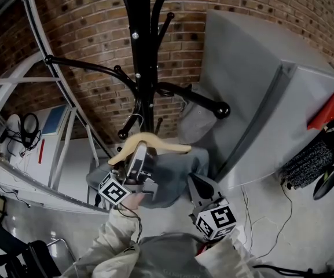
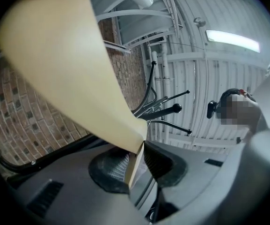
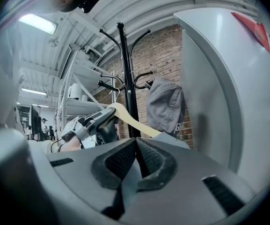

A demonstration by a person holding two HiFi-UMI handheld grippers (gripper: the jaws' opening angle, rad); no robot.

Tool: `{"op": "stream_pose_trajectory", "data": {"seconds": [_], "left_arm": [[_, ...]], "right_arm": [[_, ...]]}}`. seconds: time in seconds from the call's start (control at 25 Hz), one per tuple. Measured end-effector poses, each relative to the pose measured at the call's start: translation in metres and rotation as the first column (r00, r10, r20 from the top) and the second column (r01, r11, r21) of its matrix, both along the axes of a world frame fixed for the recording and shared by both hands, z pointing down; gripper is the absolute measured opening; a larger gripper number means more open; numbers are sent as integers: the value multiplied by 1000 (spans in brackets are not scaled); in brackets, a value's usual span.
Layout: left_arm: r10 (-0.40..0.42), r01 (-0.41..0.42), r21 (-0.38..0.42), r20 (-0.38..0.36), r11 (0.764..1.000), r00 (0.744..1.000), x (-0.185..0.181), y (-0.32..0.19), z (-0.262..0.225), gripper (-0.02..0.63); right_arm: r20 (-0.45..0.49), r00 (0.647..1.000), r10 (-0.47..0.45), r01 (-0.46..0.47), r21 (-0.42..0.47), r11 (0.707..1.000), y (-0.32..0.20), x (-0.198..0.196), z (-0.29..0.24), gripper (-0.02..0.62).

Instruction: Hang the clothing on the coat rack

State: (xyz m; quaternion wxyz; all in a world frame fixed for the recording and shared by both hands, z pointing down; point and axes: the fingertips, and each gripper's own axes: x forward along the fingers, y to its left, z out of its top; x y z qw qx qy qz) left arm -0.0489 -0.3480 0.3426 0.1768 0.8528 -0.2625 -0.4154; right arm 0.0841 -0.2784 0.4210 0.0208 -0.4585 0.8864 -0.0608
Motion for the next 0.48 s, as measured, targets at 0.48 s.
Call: {"op": "stream_pose_trajectory", "data": {"seconds": [0.48], "left_arm": [[-34, 28, -122, -50, 992, 998, 1, 9, 20, 100]], "right_arm": [[1, 1000, -23, 23, -7, 1000, 16, 13, 2, 25]]}}
